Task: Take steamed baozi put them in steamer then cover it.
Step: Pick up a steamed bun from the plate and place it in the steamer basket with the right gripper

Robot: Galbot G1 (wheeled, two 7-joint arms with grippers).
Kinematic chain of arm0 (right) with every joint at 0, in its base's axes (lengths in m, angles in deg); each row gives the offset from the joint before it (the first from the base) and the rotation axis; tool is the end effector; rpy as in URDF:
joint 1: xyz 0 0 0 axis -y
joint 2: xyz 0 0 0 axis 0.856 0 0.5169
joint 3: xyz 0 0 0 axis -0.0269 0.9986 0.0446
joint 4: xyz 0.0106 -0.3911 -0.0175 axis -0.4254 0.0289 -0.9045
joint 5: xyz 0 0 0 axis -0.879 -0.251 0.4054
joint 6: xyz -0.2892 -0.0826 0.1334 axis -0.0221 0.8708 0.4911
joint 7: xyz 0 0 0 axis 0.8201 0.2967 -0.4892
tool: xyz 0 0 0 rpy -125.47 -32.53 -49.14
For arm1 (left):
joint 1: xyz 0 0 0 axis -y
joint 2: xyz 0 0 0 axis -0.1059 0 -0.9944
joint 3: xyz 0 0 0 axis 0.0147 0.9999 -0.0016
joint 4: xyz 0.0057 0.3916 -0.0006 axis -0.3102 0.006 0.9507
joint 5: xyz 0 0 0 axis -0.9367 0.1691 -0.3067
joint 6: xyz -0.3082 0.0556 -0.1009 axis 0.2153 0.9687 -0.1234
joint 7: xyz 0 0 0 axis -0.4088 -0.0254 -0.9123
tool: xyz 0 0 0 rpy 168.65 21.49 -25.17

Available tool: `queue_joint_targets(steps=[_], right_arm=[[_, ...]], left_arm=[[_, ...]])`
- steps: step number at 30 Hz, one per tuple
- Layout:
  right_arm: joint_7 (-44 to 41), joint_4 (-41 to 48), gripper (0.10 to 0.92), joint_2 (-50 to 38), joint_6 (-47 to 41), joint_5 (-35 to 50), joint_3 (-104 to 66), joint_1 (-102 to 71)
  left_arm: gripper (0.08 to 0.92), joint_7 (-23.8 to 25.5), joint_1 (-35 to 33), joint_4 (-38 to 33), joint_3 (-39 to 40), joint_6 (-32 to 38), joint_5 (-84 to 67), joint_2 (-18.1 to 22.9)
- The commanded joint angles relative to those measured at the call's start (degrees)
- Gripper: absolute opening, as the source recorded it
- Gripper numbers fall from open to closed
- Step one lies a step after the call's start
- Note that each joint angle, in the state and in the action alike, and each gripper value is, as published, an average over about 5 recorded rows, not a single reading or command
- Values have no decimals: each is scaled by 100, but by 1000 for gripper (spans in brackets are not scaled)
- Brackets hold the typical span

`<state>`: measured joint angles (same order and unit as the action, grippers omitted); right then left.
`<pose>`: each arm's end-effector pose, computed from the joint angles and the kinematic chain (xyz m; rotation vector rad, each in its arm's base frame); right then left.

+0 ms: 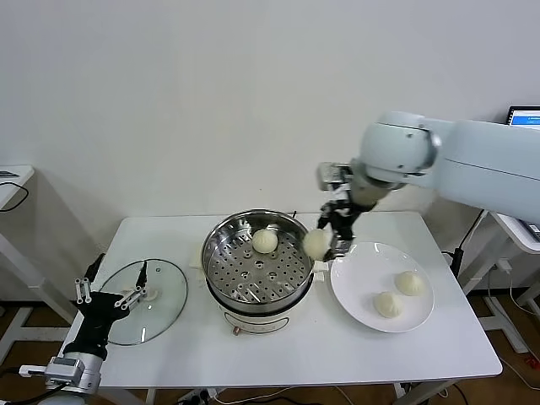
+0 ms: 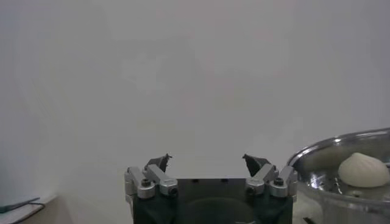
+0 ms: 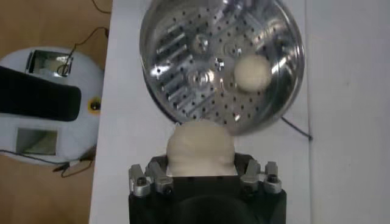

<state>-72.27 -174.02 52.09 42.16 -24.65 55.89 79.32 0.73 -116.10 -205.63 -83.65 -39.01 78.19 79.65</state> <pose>0.4798 0.0442 0.0471 1.3997 -1.3948 1.3403 0.1179 0.1155 -0.2967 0.0106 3.0268 0.4457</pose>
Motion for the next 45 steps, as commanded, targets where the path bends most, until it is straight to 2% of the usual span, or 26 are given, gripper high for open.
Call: queue_joint_targets(steps=[1,13,25,30,37,41,45], right_arm=[[353,494,704,1278,-359,339,-214,-437],[181,2235,704,2632,-280,-260,-449,-1294],[-72,3517,704,3285,-100,-1037,-612,-2188],[-117,3609,713,3323,-72,-1154,-643,-2310],[-110,3449,816,3198,-58,-1110,-784,-2325],[-242,2966,822,2723,-65,-1018,-881,-2054],[-565,2192,823,1776,39,-876,-997,-1509]], left_arm=[[823,4,11,21,-38,-11,-10,-5],[823,37,68,112,-174,-29,-61,-7],[823,61,100,54,-246,-56,-137,15],[823,55,110,59,-244,-62,-143,18],[823,50,111,85,-259,-64,-143,26],[823,42,100,99,-261,-63,-143,35],[823,22,80,46,-228,-64,-132,44]])
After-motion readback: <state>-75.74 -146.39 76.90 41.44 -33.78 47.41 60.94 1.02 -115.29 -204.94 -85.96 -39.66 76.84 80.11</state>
